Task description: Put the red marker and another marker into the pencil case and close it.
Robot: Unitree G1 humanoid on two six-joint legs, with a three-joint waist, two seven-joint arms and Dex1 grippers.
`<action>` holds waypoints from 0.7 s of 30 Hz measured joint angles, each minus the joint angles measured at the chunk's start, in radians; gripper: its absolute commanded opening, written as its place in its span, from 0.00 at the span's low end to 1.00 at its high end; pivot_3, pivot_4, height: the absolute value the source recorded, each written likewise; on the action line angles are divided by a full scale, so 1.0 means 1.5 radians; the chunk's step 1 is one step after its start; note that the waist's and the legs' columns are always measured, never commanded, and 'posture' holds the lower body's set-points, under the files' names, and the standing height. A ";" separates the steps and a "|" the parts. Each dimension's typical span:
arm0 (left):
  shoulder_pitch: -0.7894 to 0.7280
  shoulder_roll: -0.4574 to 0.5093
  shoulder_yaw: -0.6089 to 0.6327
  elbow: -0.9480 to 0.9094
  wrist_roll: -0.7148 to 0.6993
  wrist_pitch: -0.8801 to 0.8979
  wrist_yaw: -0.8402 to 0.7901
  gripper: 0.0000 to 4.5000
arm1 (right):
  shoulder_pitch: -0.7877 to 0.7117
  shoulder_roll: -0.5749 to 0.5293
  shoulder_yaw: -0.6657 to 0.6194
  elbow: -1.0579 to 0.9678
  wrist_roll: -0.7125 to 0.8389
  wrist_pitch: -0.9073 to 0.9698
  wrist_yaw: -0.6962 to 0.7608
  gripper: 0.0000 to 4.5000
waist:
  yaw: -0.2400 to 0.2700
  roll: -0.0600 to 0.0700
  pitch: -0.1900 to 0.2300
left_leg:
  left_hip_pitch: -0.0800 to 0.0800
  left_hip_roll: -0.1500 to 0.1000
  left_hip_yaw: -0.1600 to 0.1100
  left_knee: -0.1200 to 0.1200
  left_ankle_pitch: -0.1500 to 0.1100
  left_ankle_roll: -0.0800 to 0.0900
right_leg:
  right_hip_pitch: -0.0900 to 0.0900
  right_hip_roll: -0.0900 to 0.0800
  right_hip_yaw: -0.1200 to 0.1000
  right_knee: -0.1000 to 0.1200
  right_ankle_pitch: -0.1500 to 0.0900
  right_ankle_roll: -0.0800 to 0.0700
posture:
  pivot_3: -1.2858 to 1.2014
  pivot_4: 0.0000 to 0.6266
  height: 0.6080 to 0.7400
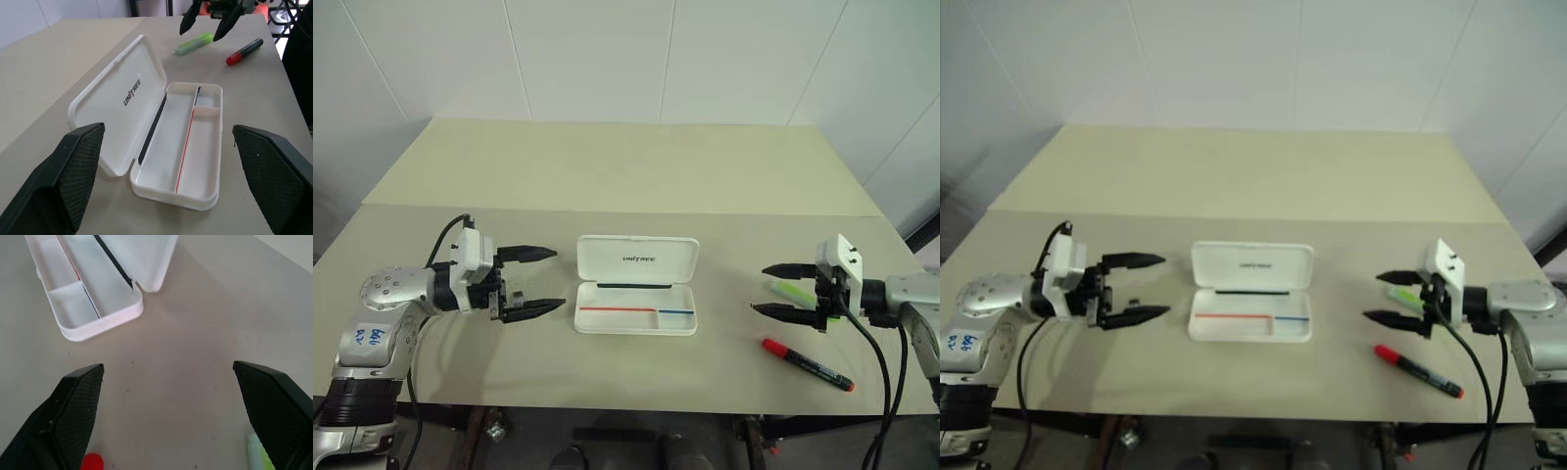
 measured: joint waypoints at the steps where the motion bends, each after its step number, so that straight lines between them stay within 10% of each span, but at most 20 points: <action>1: 0.000 -0.003 -0.004 -0.011 -0.002 0.008 0.003 1.00 | 0.001 -0.002 0.000 0.019 -0.003 -0.010 0.001 0.99 | 0.000 0.000 0.000 | 0.000 0.000 0.000 0.000 0.000 0.000 | 0.000 0.000 0.000 0.000 0.000 0.000 | 0.52 0.24 1.00; 10: -0.002 -0.022 -0.023 -0.058 -0.010 0.043 0.014 1.00 | 0.002 -0.038 -0.019 0.105 -0.020 -0.069 0.012 0.99 | -0.001 0.001 0.000 | 0.001 0.000 0.001 0.001 0.000 0.000 | 0.001 0.000 0.001 0.001 0.000 0.000 | 0.52 0.24 1.00; 21: 0.000 -0.054 -0.050 -0.053 -0.011 0.044 0.005 1.00 | 0.260 -0.103 -0.181 -0.156 0.079 0.113 0.028 0.99 | 0.006 0.001 0.000 | 0.002 0.000 0.001 0.001 0.000 0.000 | 0.003 0.001 0.001 0.000 0.000 0.000 | 0.52 0.24 1.00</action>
